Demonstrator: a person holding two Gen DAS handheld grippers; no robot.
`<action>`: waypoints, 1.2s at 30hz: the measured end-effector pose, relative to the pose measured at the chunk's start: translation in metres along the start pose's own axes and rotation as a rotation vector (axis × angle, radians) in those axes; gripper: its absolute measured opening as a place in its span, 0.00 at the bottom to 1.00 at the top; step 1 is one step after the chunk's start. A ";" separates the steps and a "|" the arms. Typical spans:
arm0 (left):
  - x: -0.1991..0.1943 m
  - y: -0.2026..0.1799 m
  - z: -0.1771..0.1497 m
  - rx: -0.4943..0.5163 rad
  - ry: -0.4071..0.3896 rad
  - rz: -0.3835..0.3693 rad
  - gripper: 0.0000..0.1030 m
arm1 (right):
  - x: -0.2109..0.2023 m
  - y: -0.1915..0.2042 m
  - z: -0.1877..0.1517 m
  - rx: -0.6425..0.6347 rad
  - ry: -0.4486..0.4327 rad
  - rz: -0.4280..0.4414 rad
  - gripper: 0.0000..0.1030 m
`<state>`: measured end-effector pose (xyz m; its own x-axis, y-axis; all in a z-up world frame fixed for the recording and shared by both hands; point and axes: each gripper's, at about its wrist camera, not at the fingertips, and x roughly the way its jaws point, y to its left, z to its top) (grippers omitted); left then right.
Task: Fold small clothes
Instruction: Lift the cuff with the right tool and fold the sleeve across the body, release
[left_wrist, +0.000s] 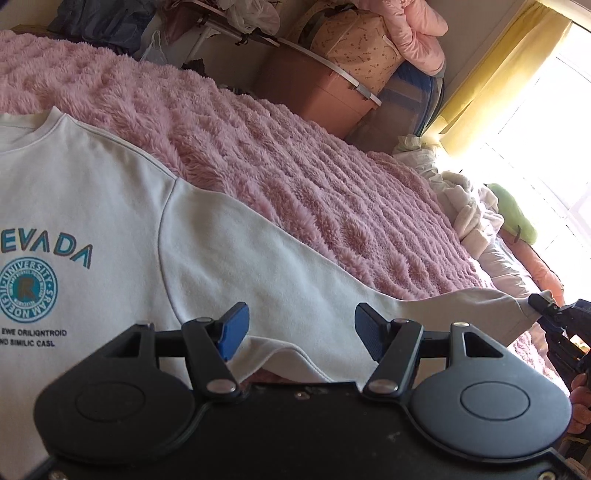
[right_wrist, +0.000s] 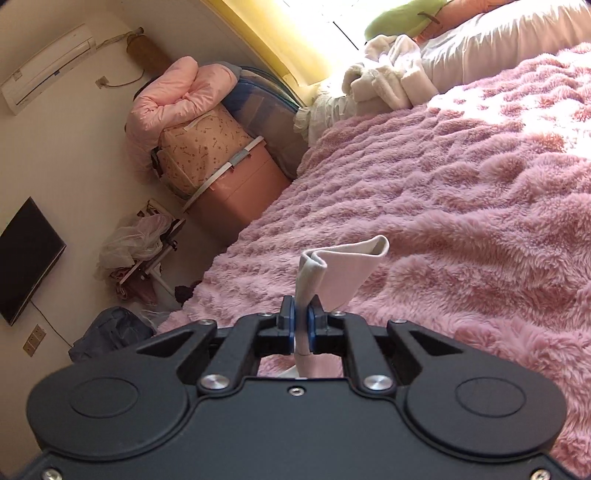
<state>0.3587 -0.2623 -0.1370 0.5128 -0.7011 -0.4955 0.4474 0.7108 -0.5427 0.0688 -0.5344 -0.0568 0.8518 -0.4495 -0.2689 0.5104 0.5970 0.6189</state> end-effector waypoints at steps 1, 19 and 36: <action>-0.012 0.003 0.003 0.003 -0.003 0.009 0.65 | -0.003 0.014 0.000 -0.015 -0.004 0.026 0.08; -0.317 0.154 -0.020 -0.175 -0.257 0.205 0.65 | -0.039 0.271 -0.139 -0.121 0.238 0.549 0.08; -0.457 0.232 -0.061 -0.313 -0.381 0.383 0.65 | -0.046 0.356 -0.376 -0.401 0.626 0.635 0.08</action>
<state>0.1834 0.2198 -0.0781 0.8453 -0.2896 -0.4491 -0.0264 0.8168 -0.5763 0.2551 -0.0512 -0.1018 0.8314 0.3984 -0.3874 -0.1612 0.8401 0.5179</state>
